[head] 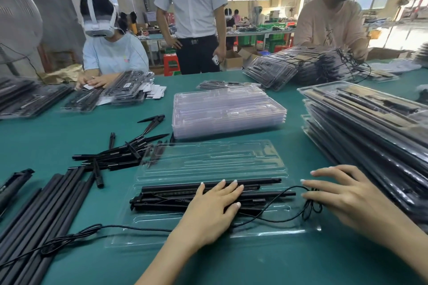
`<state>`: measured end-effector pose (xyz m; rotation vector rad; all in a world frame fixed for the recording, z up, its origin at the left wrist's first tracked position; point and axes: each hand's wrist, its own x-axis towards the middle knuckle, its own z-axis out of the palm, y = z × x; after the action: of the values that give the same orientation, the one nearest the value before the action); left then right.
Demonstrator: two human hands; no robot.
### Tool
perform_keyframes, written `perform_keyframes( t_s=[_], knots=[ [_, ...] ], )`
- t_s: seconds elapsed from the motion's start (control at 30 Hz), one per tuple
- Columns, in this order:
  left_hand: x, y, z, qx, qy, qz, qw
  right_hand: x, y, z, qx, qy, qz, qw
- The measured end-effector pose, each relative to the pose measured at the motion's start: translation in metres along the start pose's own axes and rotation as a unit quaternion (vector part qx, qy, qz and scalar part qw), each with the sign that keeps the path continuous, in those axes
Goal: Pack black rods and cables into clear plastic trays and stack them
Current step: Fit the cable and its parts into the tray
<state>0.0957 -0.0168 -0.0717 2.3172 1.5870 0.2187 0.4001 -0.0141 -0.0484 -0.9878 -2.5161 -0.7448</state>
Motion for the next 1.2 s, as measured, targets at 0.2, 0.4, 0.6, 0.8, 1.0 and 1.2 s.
perform_keyframes(
  t_s=[0.2, 0.4, 0.6, 0.8, 1.0, 1.2],
  knots=[
    [-0.001, 0.002, 0.005, -0.068, 0.042, -0.016, 0.997, 0.002, -0.003, 0.001, -0.001, 0.017, 0.029, 0.999],
    [0.000, 0.009, 0.008, -0.141, 0.114, -0.051, 0.982, -0.003, 0.001, 0.001, -0.020, 0.023, 0.017, 0.999],
    [-0.002, 0.010, 0.013, -0.094, 0.105, -0.037, 0.989, -0.007, 0.002, -0.001, -0.022, 0.033, -0.015, 0.999],
    [-0.002, 0.012, 0.014, -0.115, 0.141, -0.051, 0.982, 0.000, -0.003, -0.007, -0.055, 0.085, 0.019, 0.995],
    [0.001, 0.020, 0.011, -0.158, 0.164, -0.088, 0.970, 0.001, 0.000, -0.006, -0.026, 0.057, -0.010, 0.998],
    [-0.002, 0.016, 0.014, -0.058, 0.094, -0.059, 0.992, -0.006, 0.001, -0.002, 0.196, 0.004, 0.059, 0.979]
  ],
)
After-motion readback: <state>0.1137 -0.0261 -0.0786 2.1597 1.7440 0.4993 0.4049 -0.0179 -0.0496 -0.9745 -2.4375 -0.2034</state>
